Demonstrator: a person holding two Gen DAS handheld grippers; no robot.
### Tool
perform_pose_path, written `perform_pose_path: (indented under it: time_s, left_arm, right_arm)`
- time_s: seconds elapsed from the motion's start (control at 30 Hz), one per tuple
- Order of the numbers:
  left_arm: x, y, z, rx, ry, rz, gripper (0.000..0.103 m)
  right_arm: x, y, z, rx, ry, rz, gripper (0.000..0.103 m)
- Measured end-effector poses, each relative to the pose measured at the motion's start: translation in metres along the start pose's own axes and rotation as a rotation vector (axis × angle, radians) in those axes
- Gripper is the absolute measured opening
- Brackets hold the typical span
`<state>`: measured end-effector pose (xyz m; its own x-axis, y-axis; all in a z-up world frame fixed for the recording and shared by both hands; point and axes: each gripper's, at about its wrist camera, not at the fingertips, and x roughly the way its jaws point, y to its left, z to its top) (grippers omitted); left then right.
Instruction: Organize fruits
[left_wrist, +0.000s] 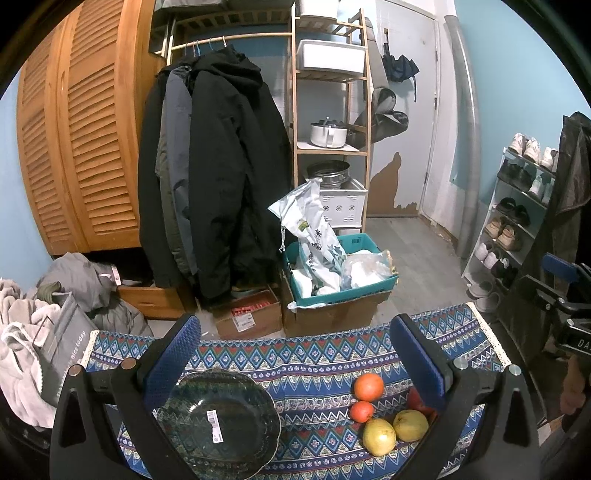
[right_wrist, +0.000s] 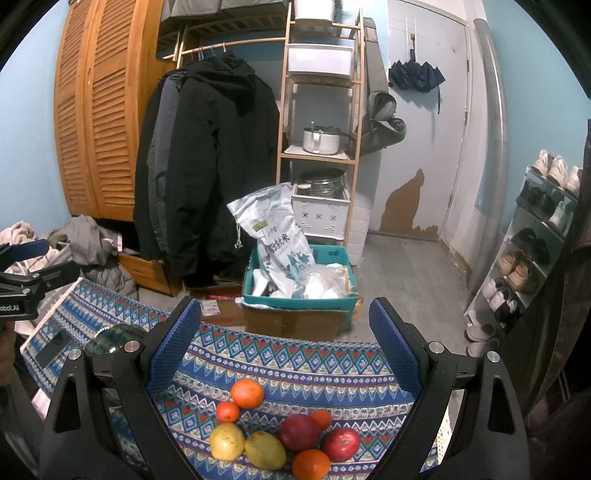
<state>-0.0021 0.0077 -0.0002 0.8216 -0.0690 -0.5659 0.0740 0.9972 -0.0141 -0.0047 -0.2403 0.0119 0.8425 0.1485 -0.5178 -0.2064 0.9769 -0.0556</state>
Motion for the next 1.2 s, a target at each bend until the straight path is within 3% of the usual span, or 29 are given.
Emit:
perform_pose_path:
  time_s: [0.63,0.83,1.2]
  left_arm:
    - [0.002,-0.001,-0.003,0.004,0.013,-0.006,0.103]
    - [0.009,-0.005,-0.008,0.018,0.034,-0.003,0.103]
    - [0.045,-0.025,-0.033,0.04,0.188,-0.083,0.103]
  right_arm:
    - [0.001,0.0,-0.002,-0.001,0.004,0.001,0.091]
    - [0.009,-0.002,-0.005,-0.003,0.04,0.017,0.091]
    - [0.038,-0.01,-0.027,0.015,0.172,0.025,0.091]
